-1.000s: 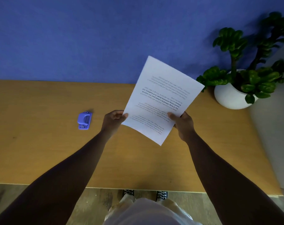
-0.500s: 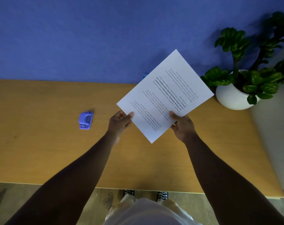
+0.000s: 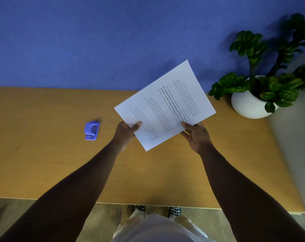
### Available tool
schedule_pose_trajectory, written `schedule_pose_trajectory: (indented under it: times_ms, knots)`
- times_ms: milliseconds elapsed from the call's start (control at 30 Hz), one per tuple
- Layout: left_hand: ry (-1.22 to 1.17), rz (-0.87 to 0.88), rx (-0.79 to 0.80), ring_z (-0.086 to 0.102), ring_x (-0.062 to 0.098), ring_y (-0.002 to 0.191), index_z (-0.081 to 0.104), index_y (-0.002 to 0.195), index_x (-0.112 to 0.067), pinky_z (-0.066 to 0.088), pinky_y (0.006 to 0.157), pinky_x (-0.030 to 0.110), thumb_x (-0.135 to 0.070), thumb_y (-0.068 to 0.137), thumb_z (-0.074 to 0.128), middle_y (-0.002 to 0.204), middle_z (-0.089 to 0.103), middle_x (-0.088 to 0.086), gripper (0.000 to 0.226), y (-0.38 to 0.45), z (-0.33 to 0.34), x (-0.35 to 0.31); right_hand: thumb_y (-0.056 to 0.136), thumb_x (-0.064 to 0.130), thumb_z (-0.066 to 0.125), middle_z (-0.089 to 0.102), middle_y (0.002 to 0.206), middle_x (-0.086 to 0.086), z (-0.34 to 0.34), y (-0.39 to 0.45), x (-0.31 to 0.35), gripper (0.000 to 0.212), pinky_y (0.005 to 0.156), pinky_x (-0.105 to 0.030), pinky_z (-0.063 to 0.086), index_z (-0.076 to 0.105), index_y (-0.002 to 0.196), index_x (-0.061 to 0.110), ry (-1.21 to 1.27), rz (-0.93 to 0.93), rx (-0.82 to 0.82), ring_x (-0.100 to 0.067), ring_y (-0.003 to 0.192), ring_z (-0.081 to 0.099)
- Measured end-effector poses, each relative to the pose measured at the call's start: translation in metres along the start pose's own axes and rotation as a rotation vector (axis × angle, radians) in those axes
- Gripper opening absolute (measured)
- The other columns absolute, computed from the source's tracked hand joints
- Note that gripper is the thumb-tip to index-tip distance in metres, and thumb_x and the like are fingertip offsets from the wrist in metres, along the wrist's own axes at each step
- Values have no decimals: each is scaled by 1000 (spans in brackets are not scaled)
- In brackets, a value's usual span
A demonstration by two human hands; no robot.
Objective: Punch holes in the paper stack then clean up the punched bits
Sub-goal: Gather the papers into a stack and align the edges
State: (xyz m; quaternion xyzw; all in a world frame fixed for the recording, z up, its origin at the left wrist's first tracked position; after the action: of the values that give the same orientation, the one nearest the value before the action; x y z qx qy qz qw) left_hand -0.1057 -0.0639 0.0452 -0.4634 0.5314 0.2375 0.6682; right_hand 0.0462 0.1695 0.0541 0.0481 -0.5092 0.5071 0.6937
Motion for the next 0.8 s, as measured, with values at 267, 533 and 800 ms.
schedule_pose_trajectory:
  times_ms: [267, 533, 800]
  knots:
    - [161, 101, -56, 70, -5, 81, 69, 101, -27, 51, 59, 10, -20, 89, 73, 94, 75, -18, 15, 3, -34, -7, 78, 5, 77, 70, 116, -8, -17, 1, 6, 40, 80, -37, 58, 63, 114, 14, -116, -21, -144, -26, 109, 66]
    - [256, 152, -93, 68, -10, 79, 67, 102, -24, 49, 59, 7, -17, 88, 73, 94, 70, -22, 17, 4, -42, -8, 76, 10, 80, 76, 98, 4, -23, 0, -3, 26, 77, -35, 58, 71, 96, 23, -474, -67, -194, -21, 94, 70]
    - [307, 161, -96, 68, -9, 80, 74, 106, -19, 50, 65, 9, -18, 89, 71, 96, 74, -10, 17, -2, -26, 4, 74, 7, 81, 72, 90, 4, -23, -4, -9, 23, 59, -24, 52, 67, 87, 21, -636, -73, -289, -17, 80, 68]
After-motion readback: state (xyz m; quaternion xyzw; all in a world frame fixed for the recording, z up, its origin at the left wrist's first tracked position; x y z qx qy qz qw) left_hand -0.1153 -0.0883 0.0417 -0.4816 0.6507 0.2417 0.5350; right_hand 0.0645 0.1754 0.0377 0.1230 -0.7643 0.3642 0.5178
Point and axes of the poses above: each hand's wrist, its own y-axis towards the middle knuckle, its own z-axis out of the palm, x = y × z, the point moved 1 cm from there along y, towards the middle knuckle
